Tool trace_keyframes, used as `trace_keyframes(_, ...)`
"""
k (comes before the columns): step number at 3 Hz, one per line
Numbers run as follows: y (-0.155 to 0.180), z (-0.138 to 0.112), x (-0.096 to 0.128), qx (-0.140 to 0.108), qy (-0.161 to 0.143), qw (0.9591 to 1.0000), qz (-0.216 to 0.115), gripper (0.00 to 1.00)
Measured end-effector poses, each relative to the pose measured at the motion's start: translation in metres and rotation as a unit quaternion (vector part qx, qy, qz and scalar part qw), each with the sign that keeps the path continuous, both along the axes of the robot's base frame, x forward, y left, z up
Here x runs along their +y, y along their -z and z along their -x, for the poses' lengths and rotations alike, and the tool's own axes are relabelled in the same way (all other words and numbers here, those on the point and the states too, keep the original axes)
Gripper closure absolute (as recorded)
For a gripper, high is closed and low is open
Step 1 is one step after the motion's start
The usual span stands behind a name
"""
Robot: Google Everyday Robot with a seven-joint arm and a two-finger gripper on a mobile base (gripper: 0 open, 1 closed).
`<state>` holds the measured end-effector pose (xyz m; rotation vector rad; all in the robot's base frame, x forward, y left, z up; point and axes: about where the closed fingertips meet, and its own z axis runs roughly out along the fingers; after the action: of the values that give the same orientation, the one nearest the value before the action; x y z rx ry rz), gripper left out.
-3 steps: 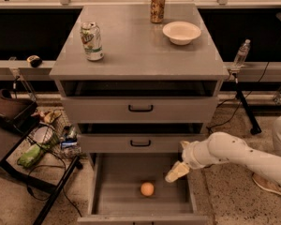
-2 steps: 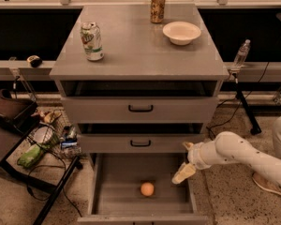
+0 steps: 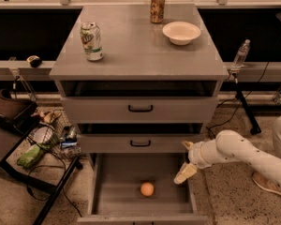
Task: Pick orange from bottom drawer and place on counter
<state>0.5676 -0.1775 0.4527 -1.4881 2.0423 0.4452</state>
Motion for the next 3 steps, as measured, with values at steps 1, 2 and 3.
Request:
trace_keyframes(1,0.039,-0.009,0.007,0.004,-0.004,0.9998,0.018,0.00)
trace_keyframes(2,0.118,-0.019,0.007,0.007,-0.011,0.9982,0.059,0.00)
trace_keyframes(3,0.153,-0.017,0.010,0.000,-0.017,0.9961,0.087,0.00)
